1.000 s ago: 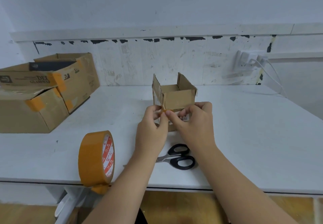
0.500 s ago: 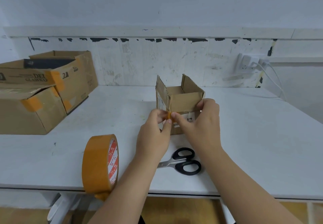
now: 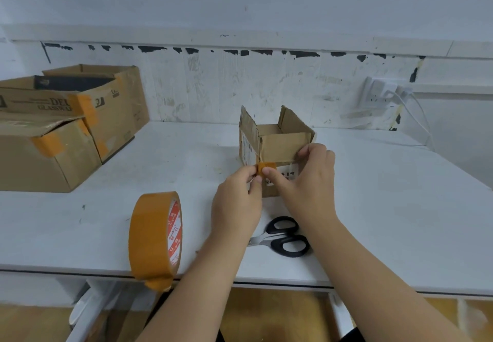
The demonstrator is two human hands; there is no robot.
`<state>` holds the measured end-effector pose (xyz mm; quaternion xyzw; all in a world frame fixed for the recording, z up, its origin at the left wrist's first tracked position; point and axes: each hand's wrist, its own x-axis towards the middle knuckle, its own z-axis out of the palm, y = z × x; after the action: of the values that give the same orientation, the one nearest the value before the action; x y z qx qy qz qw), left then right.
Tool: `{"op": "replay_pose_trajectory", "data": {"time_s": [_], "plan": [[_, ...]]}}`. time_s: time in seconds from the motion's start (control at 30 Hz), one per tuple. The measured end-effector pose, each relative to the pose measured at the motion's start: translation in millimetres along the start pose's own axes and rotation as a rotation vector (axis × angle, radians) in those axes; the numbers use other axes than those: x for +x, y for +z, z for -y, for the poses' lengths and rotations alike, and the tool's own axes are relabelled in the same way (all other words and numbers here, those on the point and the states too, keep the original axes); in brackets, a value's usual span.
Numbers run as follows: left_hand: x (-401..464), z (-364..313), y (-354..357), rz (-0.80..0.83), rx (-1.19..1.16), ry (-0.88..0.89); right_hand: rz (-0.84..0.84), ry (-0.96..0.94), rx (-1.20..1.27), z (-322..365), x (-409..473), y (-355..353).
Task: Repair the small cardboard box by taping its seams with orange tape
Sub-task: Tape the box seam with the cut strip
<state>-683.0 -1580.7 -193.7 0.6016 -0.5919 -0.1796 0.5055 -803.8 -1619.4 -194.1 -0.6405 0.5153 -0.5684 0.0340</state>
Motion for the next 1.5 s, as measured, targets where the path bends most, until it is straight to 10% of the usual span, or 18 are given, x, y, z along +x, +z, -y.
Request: {"op": "replay_pose_trajectory", "data": {"time_s": [1.5], "plan": [[5.7, 0.9, 4.0, -0.061, 0.000, -0.067, -0.008, -0.119, -0.050, -9.9, 2.1, 6.7]]}}
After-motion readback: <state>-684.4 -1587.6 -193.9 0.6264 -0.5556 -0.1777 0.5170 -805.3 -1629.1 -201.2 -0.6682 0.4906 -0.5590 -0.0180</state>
